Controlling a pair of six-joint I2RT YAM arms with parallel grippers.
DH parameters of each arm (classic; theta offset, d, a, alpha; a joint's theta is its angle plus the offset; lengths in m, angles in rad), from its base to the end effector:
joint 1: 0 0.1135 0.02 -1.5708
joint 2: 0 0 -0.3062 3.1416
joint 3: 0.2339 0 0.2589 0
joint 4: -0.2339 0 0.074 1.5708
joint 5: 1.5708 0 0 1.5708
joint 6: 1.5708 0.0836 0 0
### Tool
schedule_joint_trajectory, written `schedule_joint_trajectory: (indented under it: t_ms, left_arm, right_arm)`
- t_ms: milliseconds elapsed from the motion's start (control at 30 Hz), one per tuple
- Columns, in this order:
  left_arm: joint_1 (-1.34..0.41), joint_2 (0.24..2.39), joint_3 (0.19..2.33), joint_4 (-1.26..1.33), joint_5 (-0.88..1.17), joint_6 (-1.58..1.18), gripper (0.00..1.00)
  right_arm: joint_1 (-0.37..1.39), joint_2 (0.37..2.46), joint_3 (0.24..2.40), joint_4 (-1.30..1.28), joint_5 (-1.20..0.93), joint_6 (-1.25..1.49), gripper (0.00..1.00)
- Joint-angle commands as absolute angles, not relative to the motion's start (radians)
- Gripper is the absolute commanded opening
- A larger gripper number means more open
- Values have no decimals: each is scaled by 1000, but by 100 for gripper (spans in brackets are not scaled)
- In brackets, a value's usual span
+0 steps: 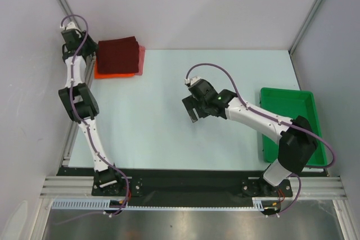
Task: Fold and stack the t-shirts
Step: Neatly place the folded tshirt to the corner
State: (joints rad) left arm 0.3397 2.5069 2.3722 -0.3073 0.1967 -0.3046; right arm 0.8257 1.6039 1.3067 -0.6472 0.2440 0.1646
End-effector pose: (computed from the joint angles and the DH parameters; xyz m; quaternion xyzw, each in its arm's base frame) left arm 0.6326 0.2062 0.2540 -0.2164 0.8142 -0.0736 0.5337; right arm 0.2721 0.2652 0.2775 -0.2710 0.9053 0.0434 0.3241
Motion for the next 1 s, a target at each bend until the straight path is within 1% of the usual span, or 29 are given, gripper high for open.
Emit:
schedule_joint_trajectory:
  t_ms: [0,67,100,167,200,233,300,400,433,600,767,833,900,967]
  left_arm:
    - [285,2350,2333,-232,213,-287,52]
    - [275,2362,2338,-259,225,-314,48]
    - [272,2374,2336,-268,230,-325,43]
    - [272,2384,2303,-276,242,-353,37]
    - [273,2399,2295,-287,239,-359,32]
    - [276,2405,2289,-297,236,-360,22]
    - [291,2421,2263,-340,209,-376,18]
    - [331,2431,2177,-327,212,-400,3]
    - [340,2428,2152,-316,207,-402,0]
    - [385,2431,2098,-284,169,-374,0]
    - [419,2499,2189,-293,226,-426,0]
    - [419,2487,2187,-287,233,-433,1]
    - [413,2467,2161,-261,271,-446,3]
    - [387,2409,2126,-268,264,-448,5]
  right_arm:
    - [830,1557,1304,-634,268,167,87]
    - [830,1555,1307,-629,267,161,87]
    - [830,1557,1310,-627,267,161,87]
    - [830,1555,1312,-627,265,161,87]
    - [830,1552,1309,-626,265,160,87]
    - [830,1549,1307,-629,267,156,87]
    - [828,1545,1298,-633,270,156,87]
    - [828,1540,1286,-638,273,161,87]
    - [828,1537,1279,-638,275,160,87]
    - [828,1537,1276,-641,272,164,87]
    - [828,1528,1279,-646,273,179,87]
    - [831,1520,1279,-653,279,195,87]
    - [828,1505,1278,-650,281,201,87]
    - [822,1503,1287,-653,276,224,87]
